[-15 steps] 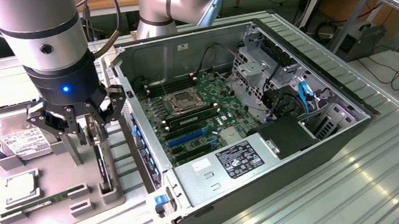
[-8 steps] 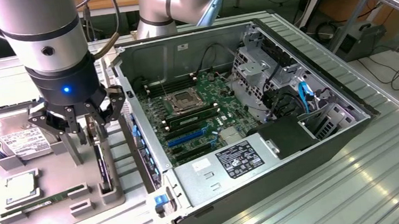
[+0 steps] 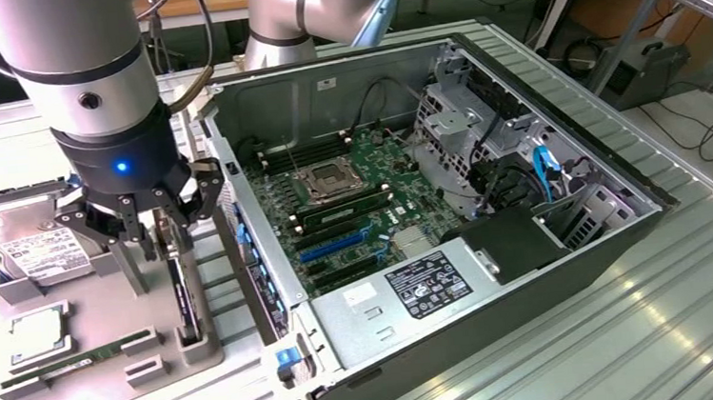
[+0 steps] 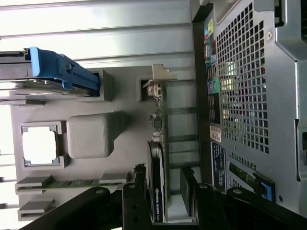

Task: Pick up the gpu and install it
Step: 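Pick up the gpu and move the gpu toward the slot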

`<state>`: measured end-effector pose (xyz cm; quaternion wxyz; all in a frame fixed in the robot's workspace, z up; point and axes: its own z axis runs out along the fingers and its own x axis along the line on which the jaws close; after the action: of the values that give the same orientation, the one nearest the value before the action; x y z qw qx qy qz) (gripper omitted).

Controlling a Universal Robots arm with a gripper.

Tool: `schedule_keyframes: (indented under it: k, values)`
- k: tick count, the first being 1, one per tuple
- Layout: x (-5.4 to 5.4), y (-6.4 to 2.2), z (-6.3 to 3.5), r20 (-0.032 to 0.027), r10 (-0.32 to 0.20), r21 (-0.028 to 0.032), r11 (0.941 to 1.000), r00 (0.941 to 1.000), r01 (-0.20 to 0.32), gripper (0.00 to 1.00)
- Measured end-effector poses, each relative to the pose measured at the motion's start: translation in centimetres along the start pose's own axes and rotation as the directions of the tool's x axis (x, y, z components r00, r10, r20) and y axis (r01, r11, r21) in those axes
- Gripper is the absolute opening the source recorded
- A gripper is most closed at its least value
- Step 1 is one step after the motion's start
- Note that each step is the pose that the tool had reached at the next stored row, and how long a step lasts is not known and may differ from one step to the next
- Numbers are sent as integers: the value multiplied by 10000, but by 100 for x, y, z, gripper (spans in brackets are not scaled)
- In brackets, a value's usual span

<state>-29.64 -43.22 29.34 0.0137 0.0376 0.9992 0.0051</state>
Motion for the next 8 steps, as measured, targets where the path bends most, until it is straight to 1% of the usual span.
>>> schedule_keyframes:
  k: [8]
  values:
    - [7, 11, 90, 0, 0, 1, 10000, 10000, 0, 42]
